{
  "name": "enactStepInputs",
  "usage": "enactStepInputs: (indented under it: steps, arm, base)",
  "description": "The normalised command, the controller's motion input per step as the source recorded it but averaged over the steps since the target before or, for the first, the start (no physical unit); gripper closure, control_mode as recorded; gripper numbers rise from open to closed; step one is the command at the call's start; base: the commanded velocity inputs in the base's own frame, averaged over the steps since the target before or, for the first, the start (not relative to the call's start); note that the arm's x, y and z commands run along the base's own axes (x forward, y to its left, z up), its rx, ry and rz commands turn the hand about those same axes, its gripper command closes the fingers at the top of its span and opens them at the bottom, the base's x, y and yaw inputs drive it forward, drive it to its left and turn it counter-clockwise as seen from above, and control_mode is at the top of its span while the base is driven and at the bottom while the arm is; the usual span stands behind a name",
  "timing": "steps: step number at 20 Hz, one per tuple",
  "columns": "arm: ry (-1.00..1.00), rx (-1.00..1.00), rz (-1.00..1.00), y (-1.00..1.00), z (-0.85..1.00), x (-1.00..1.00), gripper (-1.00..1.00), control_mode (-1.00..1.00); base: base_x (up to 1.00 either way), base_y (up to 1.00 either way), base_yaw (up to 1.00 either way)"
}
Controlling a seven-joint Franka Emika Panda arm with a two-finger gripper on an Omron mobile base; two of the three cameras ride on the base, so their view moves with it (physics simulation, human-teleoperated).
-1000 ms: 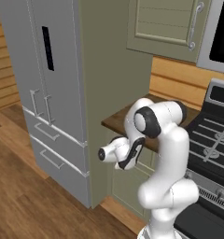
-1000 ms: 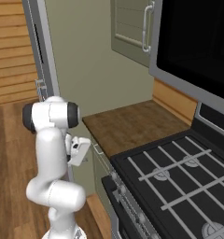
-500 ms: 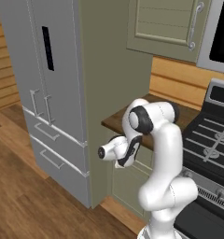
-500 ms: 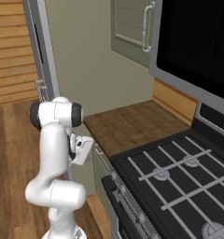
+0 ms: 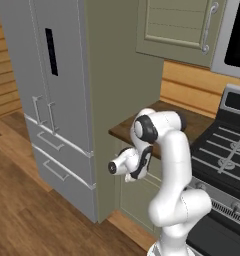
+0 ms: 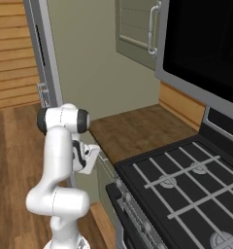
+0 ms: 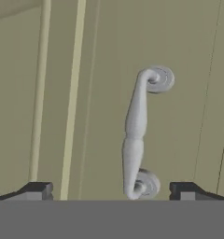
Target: Take a straw from the drawer in front and place it inside the glass cup on the dining counter.
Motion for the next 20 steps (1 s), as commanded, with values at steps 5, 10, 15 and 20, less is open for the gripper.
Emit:
enactStepInputs:
  steps: [5, 10, 15, 20]
  arm:
    - [0.00, 0.00, 0.04, 0.00, -0.24, 0.35, -1.00, -1.00]
    - [0.00, 0.00, 0.00, 0.00, -0.15, 0.34, -1.00, -1.00]
    - [0.00, 0.00, 0.00, 0.00, -0.24, 0.38, -1.00, -1.00]
    - [0.00, 0.00, 0.00, 0.00, -0.22, 0.29, -1.00, -1.00]
  base:
    - [0.00, 0.00, 0.00]
    - [0.00, 0.00, 0.00]
    - [0.00, 0.00, 0.00]
    - [0.00, 0.00, 0.00]
